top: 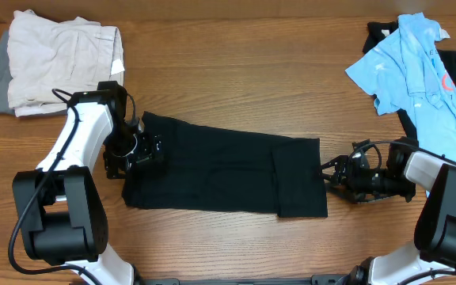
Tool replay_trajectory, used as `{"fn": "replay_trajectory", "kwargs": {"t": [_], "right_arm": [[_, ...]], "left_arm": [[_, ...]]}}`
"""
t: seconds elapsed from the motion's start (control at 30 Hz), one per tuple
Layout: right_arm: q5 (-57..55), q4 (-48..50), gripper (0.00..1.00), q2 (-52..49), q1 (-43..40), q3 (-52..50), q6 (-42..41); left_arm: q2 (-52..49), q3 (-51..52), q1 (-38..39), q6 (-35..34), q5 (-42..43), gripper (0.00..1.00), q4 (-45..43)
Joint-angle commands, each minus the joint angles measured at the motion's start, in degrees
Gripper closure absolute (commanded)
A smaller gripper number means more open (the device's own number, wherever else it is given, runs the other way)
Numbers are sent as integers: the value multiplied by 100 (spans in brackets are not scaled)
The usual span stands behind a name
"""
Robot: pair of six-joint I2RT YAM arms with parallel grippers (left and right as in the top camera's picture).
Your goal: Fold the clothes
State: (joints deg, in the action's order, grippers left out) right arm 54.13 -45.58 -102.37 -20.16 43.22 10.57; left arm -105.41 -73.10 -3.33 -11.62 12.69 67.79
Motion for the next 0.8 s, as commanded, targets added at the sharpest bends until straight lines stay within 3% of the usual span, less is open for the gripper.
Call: {"fn": "replay_trajectory", "kwargs": {"t": [0.0, 0.07, 0.17, 0.37, 0.57, 0.77], "right_arm": [[136, 142, 22, 61, 28, -258, -31], [155, 160, 32, 61, 28, -308, -33], [258, 184, 64, 61, 28, -326, -31], [256, 334, 96, 61, 28, -326, -205], [251, 529, 96, 63, 26, -295, -382], [-433, 409, 96, 203, -103, 129, -1152]], "left_arm": [[179, 33, 42, -20, 273, 0, -35], [179, 33, 42, -17, 348, 0, -39], [179, 33, 42, -17, 345, 0, -46], [179, 33, 42, -17, 345, 0, -63], [179, 33, 42, -20, 348, 0, -61], [179, 33, 42, -17, 345, 0, -55]]}}
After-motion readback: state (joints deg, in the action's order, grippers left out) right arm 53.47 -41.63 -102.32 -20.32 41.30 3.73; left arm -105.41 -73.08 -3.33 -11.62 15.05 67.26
